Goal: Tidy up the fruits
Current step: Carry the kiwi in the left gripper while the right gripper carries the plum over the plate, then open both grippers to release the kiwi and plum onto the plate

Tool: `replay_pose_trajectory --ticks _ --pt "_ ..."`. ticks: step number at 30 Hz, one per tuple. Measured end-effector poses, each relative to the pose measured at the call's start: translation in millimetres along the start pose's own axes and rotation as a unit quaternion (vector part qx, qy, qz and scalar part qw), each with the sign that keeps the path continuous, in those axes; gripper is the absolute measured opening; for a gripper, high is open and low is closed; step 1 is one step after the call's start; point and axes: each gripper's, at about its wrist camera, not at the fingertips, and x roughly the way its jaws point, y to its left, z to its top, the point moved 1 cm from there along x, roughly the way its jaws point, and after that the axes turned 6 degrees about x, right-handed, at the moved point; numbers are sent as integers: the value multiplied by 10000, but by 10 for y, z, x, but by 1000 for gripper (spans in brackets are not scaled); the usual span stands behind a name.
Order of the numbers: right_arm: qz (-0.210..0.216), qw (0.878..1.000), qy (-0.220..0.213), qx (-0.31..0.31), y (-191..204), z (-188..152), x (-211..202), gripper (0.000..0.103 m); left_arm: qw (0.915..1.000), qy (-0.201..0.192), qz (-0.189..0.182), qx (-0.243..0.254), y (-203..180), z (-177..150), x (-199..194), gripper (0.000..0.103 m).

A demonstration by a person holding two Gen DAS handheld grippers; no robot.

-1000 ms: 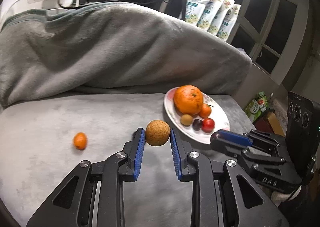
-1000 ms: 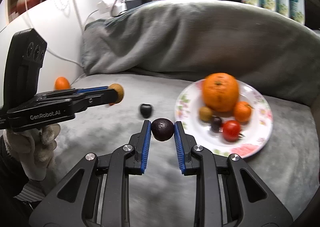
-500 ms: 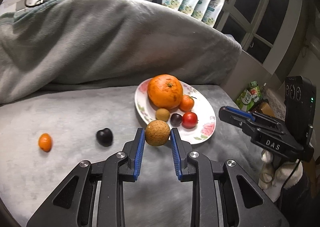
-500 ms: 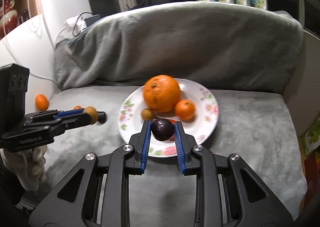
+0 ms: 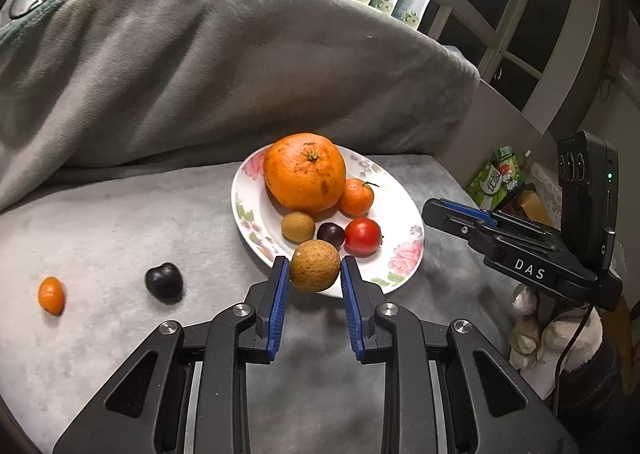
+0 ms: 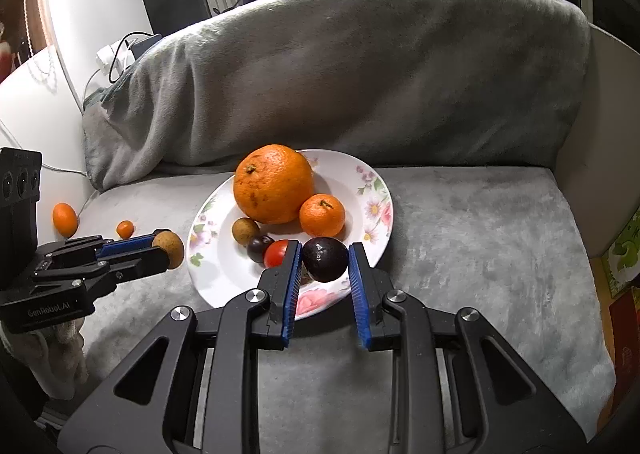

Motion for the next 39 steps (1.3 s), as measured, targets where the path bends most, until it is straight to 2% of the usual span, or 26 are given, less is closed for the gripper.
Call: replay_pose_trajectory --ticks 19,20,22,23,25,27,29,31,33,39 --pt "105 9998 65 152 -45 29 90 25 9999 54 -61 73 -73 70 119 25" --pt "119 9998 74 154 -44 32 93 31 9999 39 -61 80 -73 70 118 25" --pt "115 9998 41 152 -39 37 86 63 9999 5 -51 120 -81 72 111 30" --pt "98 9998 -10 148 -32 38 70 68 9999 -5 -52 127 -83 72 112 35" --pt "114 9998 -67 147 -24 51 51 69 9999 -17 -61 138 -84 72 105 43" --pt "117 9998 -79 167 -24 63 42 69 9999 -23 -64 139 -85 71 101 64" --pt "76 9998 -109 177 -27 66 27 72 9998 -52 -51 158 -90 69 95 66" --pt "36 9997 -140 191 -26 69 15 84 9998 -16 1 193 -103 69 96 70" --pt "21 9996 -186 222 -30 74 -3 90 9996 -42 101 249 -118 64 88 73" --pt "-24 9996 -231 147 27 80 -53 91 9990 -59 246 361 -146 40 55 73"
